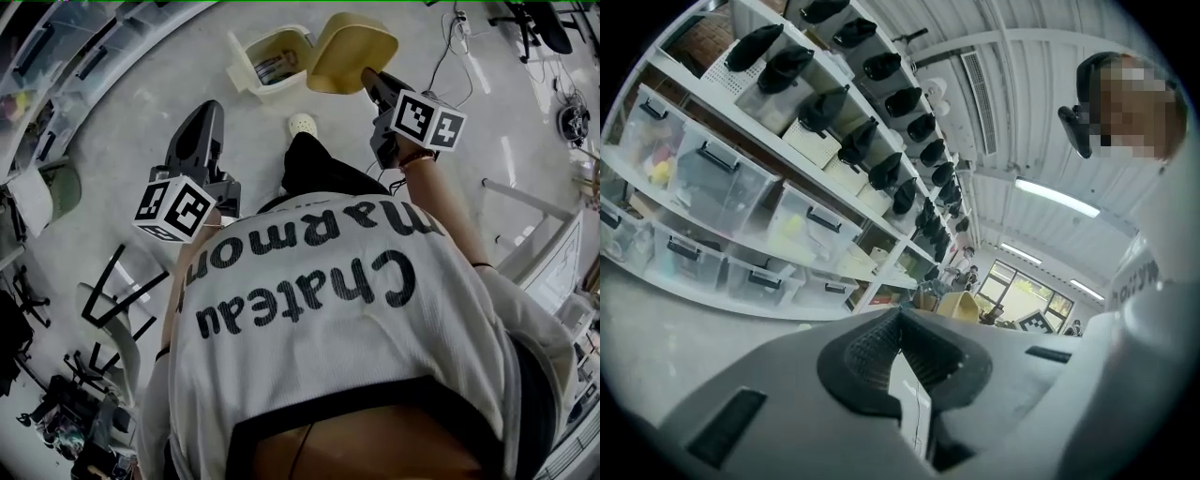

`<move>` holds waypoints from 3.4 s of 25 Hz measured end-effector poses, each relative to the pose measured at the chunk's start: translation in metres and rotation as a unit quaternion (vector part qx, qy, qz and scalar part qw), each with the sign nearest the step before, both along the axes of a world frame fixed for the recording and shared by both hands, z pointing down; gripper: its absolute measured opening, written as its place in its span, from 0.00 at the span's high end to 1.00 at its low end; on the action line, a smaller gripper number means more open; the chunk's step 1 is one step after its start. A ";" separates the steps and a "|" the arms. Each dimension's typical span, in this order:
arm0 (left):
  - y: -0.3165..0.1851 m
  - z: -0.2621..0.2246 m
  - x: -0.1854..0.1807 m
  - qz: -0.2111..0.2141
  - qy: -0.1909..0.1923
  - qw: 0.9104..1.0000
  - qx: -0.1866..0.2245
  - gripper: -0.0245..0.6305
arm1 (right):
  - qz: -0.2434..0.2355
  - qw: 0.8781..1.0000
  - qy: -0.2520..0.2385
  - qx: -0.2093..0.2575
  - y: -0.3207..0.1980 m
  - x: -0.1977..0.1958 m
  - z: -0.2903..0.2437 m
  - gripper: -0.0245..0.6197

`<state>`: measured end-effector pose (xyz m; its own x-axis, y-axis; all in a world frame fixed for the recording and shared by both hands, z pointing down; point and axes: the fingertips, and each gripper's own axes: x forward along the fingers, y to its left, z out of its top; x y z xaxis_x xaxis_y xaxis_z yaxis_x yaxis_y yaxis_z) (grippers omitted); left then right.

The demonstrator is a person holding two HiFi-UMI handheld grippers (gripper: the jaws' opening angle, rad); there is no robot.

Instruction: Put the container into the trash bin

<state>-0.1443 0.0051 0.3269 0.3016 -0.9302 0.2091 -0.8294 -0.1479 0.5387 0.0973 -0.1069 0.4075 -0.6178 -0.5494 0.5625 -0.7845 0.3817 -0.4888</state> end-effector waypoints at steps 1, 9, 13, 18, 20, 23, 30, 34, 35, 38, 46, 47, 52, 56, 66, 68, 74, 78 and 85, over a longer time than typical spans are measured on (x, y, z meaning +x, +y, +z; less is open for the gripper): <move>-0.008 0.001 -0.001 -0.001 -0.003 1.000 -0.003 0.93 | -0.003 1.000 -0.002 -0.001 -0.009 -0.002 0.001 0.90; -0.092 -0.004 -0.016 -0.025 -0.020 0.999 -0.006 0.93 | -0.070 0.997 0.002 0.016 -0.103 -0.027 -0.002 0.90; -0.132 -0.004 -0.022 -0.048 -0.015 0.999 -0.008 0.93 | -0.109 0.994 0.003 0.005 -0.144 -0.044 0.006 0.90; -0.171 0.001 -0.034 -0.083 -0.017 0.996 -0.004 0.93 | -0.166 0.986 0.016 -0.012 -0.180 -0.067 0.030 0.90; -0.177 0.007 -0.035 -0.095 -0.014 0.995 -0.013 0.93 | -0.178 0.984 0.017 -0.024 -0.188 -0.072 0.043 0.90; -0.180 0.020 -0.032 -0.092 -0.013 0.995 -0.031 0.93 | -0.186 0.981 0.022 -0.049 -0.191 -0.077 0.068 0.90; -0.182 0.054 -0.028 -0.094 0.004 0.993 -0.077 0.93 | -0.198 0.972 0.035 -0.123 -0.185 -0.084 0.137 0.90; -0.181 0.073 -0.026 -0.084 0.009 0.992 -0.098 0.93 | -0.210 0.966 0.045 -0.146 -0.181 -0.096 0.178 0.90; -0.180 0.078 -0.026 -0.074 0.010 0.992 -0.101 0.93 | -0.208 0.965 0.052 -0.152 -0.178 -0.099 0.191 0.90; -0.178 0.099 -0.019 -0.038 0.009 0.992 -0.118 0.93 | -0.187 0.963 0.070 -0.179 -0.172 -0.103 0.229 0.90; -0.168 0.145 -0.019 -0.027 0.026 0.985 -0.169 0.93 | -0.174 0.954 0.118 -0.216 -0.155 -0.112 0.306 0.90; -0.164 0.150 -0.025 -0.040 0.034 0.983 -0.176 0.93 | -0.172 0.953 0.125 -0.216 -0.155 -0.114 0.315 0.90; -0.136 0.172 -0.044 -0.084 0.049 0.973 -0.209 0.93 | -0.178 0.946 0.165 -0.213 -0.151 -0.120 0.357 0.90; -0.123 0.180 -0.053 -0.107 0.051 0.968 -0.222 0.93 | -0.208 0.934 0.196 -0.212 -0.146 -0.123 0.374 0.90; -0.123 0.196 -0.058 -0.123 0.062 0.964 -0.229 0.93 | -0.254 0.903 0.274 -0.211 -0.139 -0.119 0.410 0.90; -0.121 0.199 -0.059 -0.125 0.062 0.962 -0.234 0.93 | -0.271 0.894 0.297 -0.197 -0.143 -0.122 0.415 0.90; -0.112 0.211 -0.067 -0.141 0.065 0.955 -0.251 0.93 | -0.337 0.850 0.361 -0.185 -0.146 -0.137 0.438 0.90; -0.107 0.216 -0.069 -0.153 0.069 0.951 -0.259 0.93 | -0.367 0.817 0.408 -0.177 -0.146 -0.141 0.451 0.90; -0.102 0.225 -0.059 -0.165 0.082 0.946 -0.265 0.93 | -0.435 0.753 0.477 -0.126 -0.144 -0.152 0.468 0.90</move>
